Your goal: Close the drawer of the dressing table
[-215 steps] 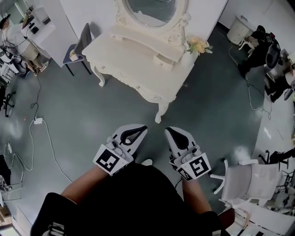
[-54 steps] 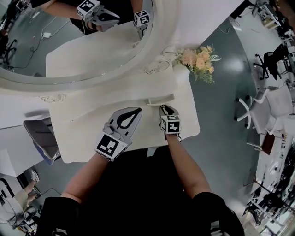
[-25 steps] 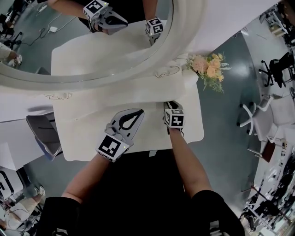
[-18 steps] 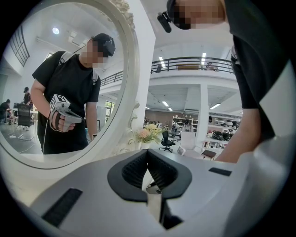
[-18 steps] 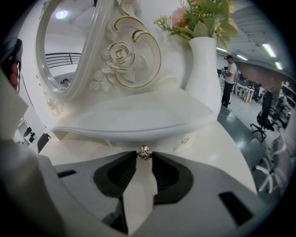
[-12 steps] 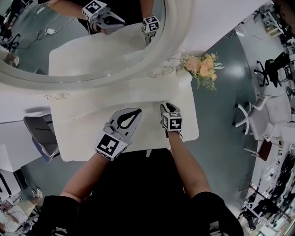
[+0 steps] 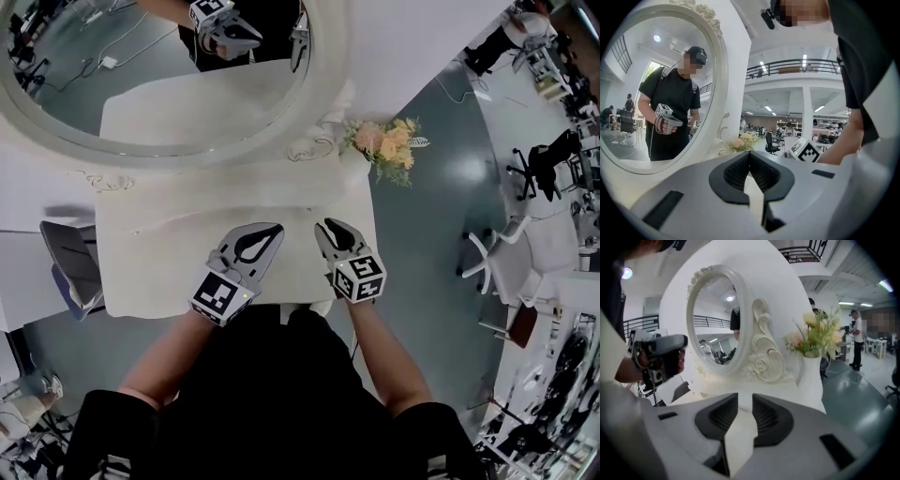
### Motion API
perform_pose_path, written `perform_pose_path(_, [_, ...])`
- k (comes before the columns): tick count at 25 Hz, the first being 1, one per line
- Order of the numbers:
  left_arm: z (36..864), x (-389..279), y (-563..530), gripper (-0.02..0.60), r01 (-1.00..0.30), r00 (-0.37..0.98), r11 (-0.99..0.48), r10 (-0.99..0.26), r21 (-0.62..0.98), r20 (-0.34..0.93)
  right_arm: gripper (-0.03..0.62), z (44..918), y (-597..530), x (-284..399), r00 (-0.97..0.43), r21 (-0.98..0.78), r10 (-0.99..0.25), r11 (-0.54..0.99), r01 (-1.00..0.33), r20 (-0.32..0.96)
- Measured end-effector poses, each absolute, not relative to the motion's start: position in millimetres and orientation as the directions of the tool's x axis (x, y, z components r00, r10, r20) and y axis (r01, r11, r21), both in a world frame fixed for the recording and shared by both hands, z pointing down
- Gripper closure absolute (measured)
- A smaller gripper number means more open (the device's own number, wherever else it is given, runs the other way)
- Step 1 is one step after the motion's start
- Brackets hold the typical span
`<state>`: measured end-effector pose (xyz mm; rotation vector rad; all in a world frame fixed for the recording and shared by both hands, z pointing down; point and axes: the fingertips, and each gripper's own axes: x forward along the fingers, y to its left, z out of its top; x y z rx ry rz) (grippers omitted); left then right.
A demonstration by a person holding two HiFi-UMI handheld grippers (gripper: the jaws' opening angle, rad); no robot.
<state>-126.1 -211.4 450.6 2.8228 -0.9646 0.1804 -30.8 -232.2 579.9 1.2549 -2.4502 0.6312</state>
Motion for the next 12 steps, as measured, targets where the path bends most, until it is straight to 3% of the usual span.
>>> perform_pose_path(12, [420, -88, -172, 0.588, -0.649, 0.758, -0.757, -0.638, 0.071, 0.136, 0.591, 434, -176, -16, -0.734, -0.181, -0.650, 0.712, -0.679, 0.197])
